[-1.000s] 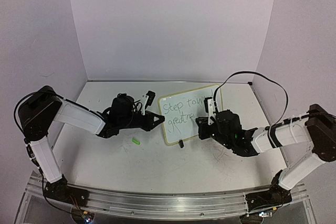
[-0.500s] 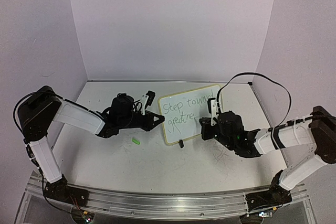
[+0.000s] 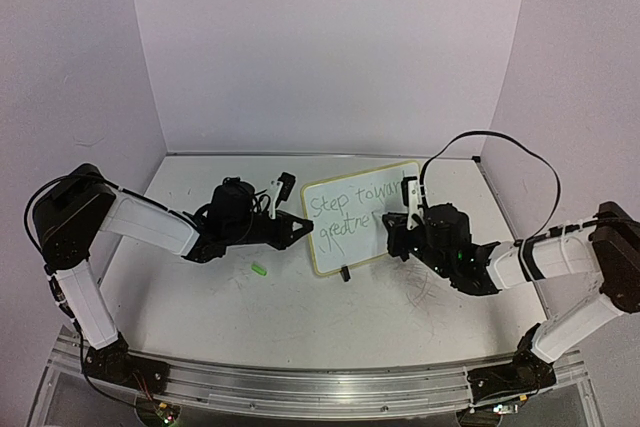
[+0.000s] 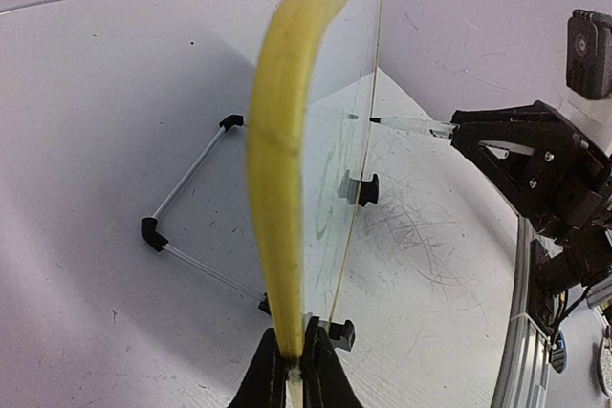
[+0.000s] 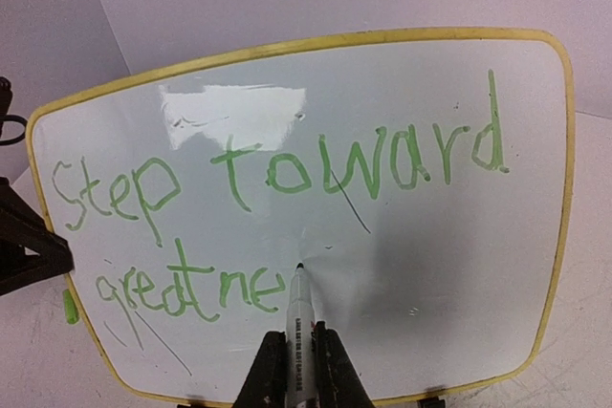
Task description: Write a sentence on the whiteboard
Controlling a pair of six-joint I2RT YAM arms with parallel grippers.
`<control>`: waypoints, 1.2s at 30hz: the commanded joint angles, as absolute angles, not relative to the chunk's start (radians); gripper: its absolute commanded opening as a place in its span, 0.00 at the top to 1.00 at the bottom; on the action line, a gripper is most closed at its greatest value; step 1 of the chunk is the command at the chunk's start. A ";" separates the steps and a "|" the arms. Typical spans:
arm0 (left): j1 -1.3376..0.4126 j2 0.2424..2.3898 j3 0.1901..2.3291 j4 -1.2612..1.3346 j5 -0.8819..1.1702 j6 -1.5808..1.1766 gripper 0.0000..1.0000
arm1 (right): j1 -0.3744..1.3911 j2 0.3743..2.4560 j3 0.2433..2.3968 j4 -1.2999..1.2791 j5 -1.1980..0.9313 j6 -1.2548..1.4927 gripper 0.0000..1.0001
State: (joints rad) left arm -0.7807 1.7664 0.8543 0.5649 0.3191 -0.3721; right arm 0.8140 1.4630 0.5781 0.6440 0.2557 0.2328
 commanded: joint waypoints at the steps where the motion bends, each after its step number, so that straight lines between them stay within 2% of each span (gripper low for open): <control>1: -0.776 1.732 0.846 0.557 0.277 -0.339 1.00 | 0.817 1.485 0.607 0.708 0.251 0.219 1.00; 36: -0.776 1.731 0.848 0.555 0.275 -0.334 1.00 | 0.838 1.477 0.573 0.619 0.259 0.253 1.00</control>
